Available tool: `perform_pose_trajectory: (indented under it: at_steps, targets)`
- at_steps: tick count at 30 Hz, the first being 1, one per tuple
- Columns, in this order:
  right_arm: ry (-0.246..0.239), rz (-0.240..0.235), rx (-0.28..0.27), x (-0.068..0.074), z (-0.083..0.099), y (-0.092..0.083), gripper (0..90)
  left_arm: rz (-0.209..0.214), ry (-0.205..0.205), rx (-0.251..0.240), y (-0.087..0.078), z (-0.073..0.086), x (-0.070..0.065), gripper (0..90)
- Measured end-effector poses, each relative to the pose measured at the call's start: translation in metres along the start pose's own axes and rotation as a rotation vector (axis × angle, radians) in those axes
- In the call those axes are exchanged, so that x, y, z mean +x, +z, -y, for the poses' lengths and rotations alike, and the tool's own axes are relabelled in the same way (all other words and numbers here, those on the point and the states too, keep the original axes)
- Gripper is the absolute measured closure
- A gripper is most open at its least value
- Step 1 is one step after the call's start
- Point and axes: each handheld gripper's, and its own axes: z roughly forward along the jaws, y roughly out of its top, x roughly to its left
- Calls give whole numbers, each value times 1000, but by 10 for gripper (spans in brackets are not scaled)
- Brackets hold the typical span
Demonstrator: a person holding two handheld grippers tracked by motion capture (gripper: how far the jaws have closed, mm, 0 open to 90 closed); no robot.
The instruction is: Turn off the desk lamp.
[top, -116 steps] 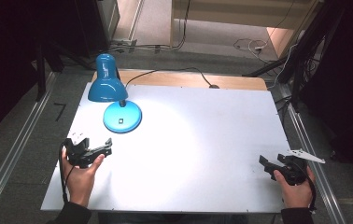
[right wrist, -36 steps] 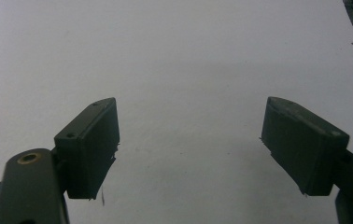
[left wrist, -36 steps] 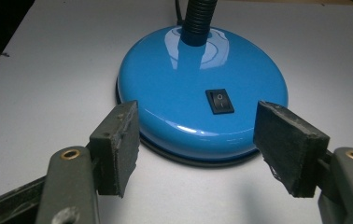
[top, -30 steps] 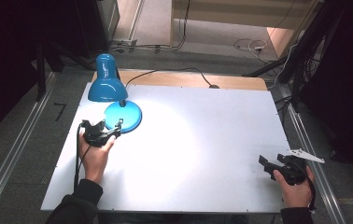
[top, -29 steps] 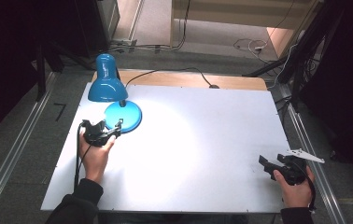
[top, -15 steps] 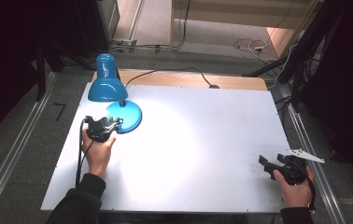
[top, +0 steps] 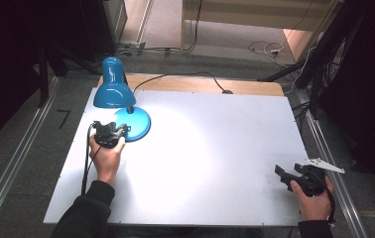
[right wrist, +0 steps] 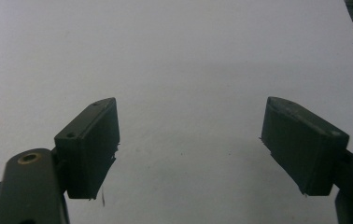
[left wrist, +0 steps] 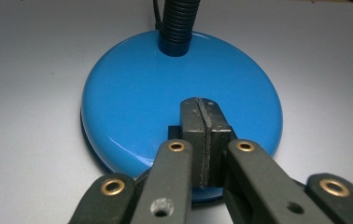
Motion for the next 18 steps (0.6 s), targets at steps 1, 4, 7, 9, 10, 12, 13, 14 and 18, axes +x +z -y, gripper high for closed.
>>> perform_pose_trajectory:
  at_steps: [1, 4, 7, 9, 10, 12, 13, 14, 18]
  targets:
    - [0, 0, 0, 0, 0, 0, 182, 3, -2, -1, 1, 0, 0, 900]
    - [0, -1, 0, 0, 0, 0, 182, 6, -3, -1, 2, 0, 1, 900]
    - [-1, -1, -2, 0, 0, 0, 182, 9, -3, 0, 2, 0, 0, 900]
    - [-2, -1, -2, 0, 0, 0, 182, 11, -5, -1, 3, 0, 0, 900]
    - [-2, -1, -2, 0, 0, 0, 182, 11, -6, -2, 3, 0, 0, 900]
    - [-2, -1, -2, 0, 0, 0, 182, 14, -5, -4, 3, 0, 0, 900]
    - [-2, -1, -2, 0, 0, 0, 182, 16, -4, -5, 3, 0, 0, 900]
    - [-2, -1, -2, 0, 0, 0, 182, 15, 1, 0, 3, 0, -1, 900]
    - [-5, -3, -1, 0, 0, 0, 182, 9, 27, 4, 5, -3, -4, 900]
